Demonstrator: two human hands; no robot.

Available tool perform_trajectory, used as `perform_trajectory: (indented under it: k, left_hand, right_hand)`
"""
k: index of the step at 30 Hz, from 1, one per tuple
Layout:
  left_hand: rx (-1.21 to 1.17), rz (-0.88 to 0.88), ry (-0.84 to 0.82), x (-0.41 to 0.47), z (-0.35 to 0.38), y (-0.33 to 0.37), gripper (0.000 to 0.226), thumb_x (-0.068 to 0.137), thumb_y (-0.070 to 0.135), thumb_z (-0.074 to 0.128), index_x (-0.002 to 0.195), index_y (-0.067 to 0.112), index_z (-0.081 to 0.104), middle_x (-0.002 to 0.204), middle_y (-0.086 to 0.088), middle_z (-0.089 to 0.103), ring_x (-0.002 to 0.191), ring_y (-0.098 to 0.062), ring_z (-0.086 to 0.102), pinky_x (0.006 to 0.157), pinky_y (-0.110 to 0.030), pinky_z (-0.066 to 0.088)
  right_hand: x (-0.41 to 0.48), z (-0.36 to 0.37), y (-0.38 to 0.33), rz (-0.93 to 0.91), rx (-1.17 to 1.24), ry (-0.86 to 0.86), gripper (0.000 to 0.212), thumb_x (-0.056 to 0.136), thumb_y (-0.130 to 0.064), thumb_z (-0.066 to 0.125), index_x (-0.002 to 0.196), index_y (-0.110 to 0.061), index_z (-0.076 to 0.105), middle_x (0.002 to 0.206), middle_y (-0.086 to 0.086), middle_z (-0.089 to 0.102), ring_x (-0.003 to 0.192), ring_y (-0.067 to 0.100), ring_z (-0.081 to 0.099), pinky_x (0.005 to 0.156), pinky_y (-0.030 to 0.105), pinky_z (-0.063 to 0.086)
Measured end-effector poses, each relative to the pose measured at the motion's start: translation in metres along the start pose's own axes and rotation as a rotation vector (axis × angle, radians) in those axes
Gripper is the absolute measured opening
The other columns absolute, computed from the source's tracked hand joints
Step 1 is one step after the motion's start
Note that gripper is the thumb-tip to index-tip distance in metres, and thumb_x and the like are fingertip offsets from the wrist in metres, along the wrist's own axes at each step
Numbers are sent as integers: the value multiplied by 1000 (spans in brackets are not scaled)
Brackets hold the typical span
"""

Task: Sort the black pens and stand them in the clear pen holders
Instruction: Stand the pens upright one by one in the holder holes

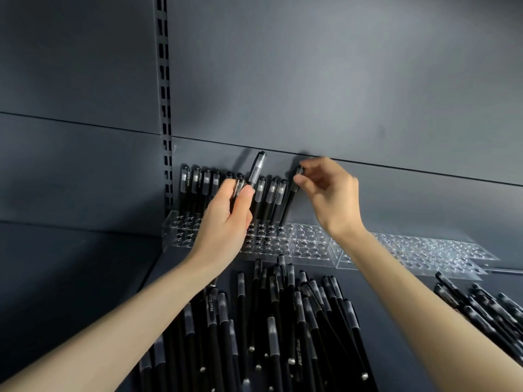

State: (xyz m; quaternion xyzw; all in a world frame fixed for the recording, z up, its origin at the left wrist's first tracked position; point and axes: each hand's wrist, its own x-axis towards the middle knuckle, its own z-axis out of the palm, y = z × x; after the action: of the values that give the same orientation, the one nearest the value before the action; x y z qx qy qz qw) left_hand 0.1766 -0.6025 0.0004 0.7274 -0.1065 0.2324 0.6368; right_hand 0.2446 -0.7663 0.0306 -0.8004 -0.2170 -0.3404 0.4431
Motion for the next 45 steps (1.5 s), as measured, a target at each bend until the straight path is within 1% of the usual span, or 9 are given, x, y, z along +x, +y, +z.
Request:
perform_trajectory:
  k: [8, 13, 19, 24, 27, 31, 38, 42, 45]
  left_hand:
    - [-8, -90, -66, -4, 7, -2, 30, 100, 28, 41, 113, 2, 48, 58, 5, 46, 44, -9, 38, 43, -26, 40]
    - [-41, -162, -132, -7, 7, 0, 25, 99, 31, 42, 107, 10, 52, 59, 0, 45, 40, -8, 29, 37, -21, 22]
    - [3, -149, -154, -6, 6, 0, 25, 99, 29, 43, 107, 8, 54, 61, -1, 45, 40, -7, 32, 40, -23, 27]
    - [-18, -149, -209, -9, 8, -1, 28, 98, 29, 46, 102, 1, 48, 64, -6, 45, 40, -7, 30, 38, -19, 24]
    - [-21, -99, -237, -13, 13, 0, 17, 97, 24, 50, 90, 9, 52, 65, -9, 48, 40, -4, 35, 39, -14, 27]
    - [37, -11, -233, -16, 15, -4, 7, 94, 21, 56, 94, 17, 62, 64, -6, 55, 43, 0, 43, 45, -14, 33]
    - [106, 70, -172, -16, 17, -5, 9, 92, 22, 59, 87, 17, 64, 63, 9, 59, 52, 3, 53, 53, -11, 37]
    - [34, -11, -192, -16, 17, -5, 11, 94, 26, 54, 93, 22, 64, 74, 0, 65, 59, -11, 62, 57, -28, 55]
    - [155, 0, -114, -14, 13, -3, 23, 96, 37, 48, 98, 18, 60, 74, -5, 62, 55, -14, 59, 53, -26, 54]
  right_hand:
    - [-10, -1, 9, 56, -37, -118, 18, 83, 0, 68, 100, -6, 64, 78, -1, 64, 72, 5, 61, 72, 3, 45]
    - [-11, -4, 6, 51, -42, -143, 17, 84, 0, 67, 98, -8, 64, 81, 0, 64, 72, 1, 59, 69, 1, 42]
    - [-15, -8, -1, 71, -21, -159, 16, 86, 0, 65, 99, -10, 64, 85, 1, 65, 74, 0, 59, 67, 1, 41]
    - [-21, -15, -19, 159, 252, -118, 13, 87, -18, 66, 99, -17, 61, 78, -6, 66, 73, 6, 61, 70, 15, 47]
    - [-24, -14, -29, 256, 488, -163, 19, 84, -11, 68, 99, -11, 57, 66, -4, 67, 69, 16, 65, 75, 31, 56]
    - [-29, -17, -35, 322, 556, -151, 21, 81, -4, 70, 94, -10, 54, 64, 1, 63, 58, 16, 61, 66, 33, 58]
    - [-32, -17, -37, 421, 729, -19, 22, 79, 4, 69, 91, -6, 55, 85, 16, 62, 77, 25, 66, 65, 26, 57]
    - [-28, -25, -32, 422, 694, -35, 13, 83, 3, 65, 87, -7, 58, 66, 5, 66, 55, 16, 64, 59, 27, 58]
    - [-15, -38, -25, 345, 613, 73, 16, 84, 4, 64, 91, -9, 58, 70, 7, 63, 57, 14, 63, 59, 26, 58]
